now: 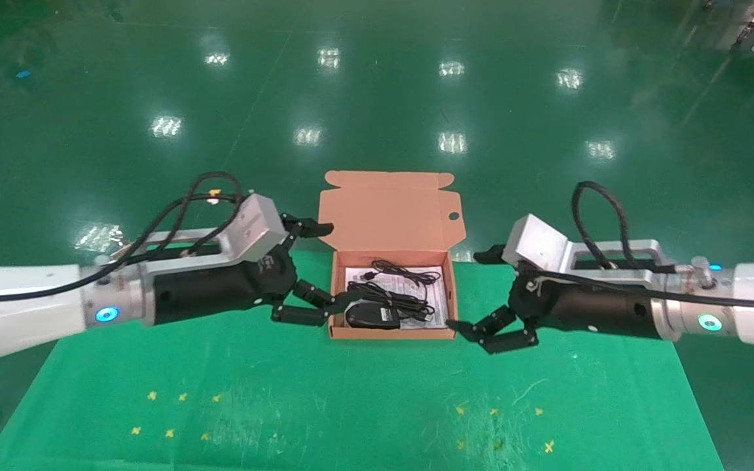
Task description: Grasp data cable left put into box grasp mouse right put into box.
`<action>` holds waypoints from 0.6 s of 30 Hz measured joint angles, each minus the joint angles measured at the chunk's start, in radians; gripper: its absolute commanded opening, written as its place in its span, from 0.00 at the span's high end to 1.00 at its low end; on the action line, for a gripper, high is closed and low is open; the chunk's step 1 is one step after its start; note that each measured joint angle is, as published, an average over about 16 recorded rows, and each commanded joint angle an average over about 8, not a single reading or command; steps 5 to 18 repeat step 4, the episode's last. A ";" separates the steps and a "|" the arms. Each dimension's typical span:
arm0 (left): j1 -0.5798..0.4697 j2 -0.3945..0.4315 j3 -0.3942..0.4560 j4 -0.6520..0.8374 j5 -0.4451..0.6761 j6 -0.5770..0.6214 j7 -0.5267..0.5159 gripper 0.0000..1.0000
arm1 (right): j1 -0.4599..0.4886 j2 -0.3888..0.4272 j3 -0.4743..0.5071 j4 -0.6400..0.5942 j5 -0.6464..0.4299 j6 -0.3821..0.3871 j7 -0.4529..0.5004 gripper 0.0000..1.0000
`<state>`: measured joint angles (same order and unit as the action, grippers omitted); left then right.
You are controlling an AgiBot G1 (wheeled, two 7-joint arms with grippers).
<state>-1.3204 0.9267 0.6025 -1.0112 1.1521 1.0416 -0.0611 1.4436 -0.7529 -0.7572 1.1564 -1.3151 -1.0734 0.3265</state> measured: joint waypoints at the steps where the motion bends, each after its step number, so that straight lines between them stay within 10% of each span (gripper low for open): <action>1: 0.003 -0.004 -0.004 -0.003 -0.005 0.005 -0.001 0.00 | -0.004 0.002 0.005 0.001 0.006 -0.005 -0.002 0.00; 18: 0.011 -0.014 -0.014 -0.012 -0.018 0.020 -0.006 0.00 | -0.016 0.006 0.020 0.005 0.025 -0.018 -0.006 0.00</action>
